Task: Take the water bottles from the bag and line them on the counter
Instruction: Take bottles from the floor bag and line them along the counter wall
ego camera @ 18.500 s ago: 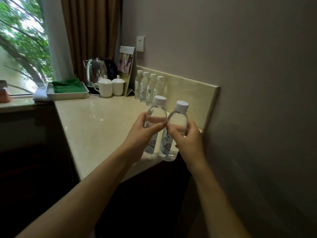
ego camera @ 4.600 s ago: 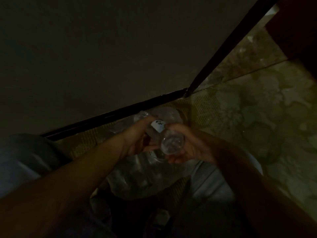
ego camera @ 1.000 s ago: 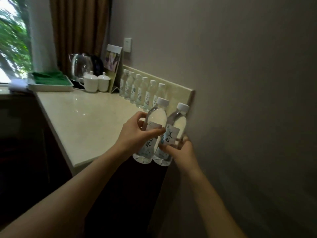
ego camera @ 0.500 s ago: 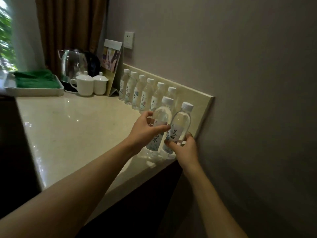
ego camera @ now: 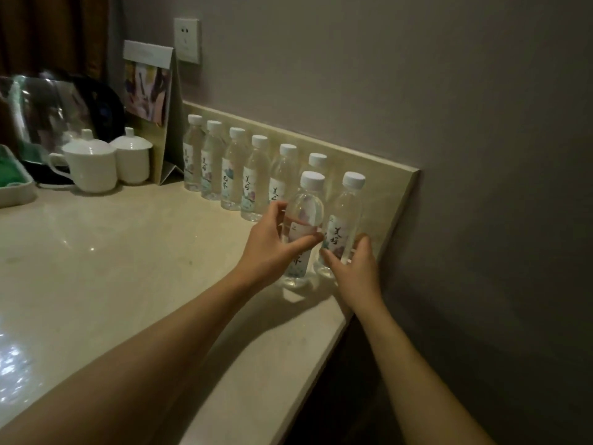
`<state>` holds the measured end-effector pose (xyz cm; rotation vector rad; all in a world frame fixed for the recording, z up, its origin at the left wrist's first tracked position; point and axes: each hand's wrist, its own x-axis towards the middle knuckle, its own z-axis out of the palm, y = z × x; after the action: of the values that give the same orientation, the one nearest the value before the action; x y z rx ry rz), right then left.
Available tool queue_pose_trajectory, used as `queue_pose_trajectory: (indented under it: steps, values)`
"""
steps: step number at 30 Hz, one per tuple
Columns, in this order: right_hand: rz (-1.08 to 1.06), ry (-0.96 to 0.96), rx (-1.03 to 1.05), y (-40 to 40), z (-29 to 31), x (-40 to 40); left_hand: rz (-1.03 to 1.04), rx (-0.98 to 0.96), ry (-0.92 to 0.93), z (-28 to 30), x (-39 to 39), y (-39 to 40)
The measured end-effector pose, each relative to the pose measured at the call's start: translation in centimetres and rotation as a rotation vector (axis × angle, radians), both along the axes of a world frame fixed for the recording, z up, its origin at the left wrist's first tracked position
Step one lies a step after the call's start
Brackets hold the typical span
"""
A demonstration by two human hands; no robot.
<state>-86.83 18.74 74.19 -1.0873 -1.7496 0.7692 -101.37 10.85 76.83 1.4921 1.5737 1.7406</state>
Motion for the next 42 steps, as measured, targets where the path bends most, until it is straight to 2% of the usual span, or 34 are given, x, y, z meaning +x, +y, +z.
queue_pose_trajectory:
  steps: [3, 12, 22, 42]
  values:
    - [-0.063, -0.010, -0.032, 0.5, 0.2, -0.8, -0.047, -0.006, 0.057, 0.0, -1.8, 0.6]
    - [-0.313, -0.103, -0.051, 0.7, 0.7, -3.3, -0.164, 0.004, 0.066, 0.0, -6.2, 1.4]
    - [-0.376, -0.182, -0.093, 0.5, 1.6, -4.5, -0.226, 0.014, 0.028, -0.2, -8.2, 1.1]
    - [-0.442, -0.216, -0.009, 1.7, 0.5, -5.0, -0.244, 0.039, 0.043, -0.6, -8.6, 1.7]
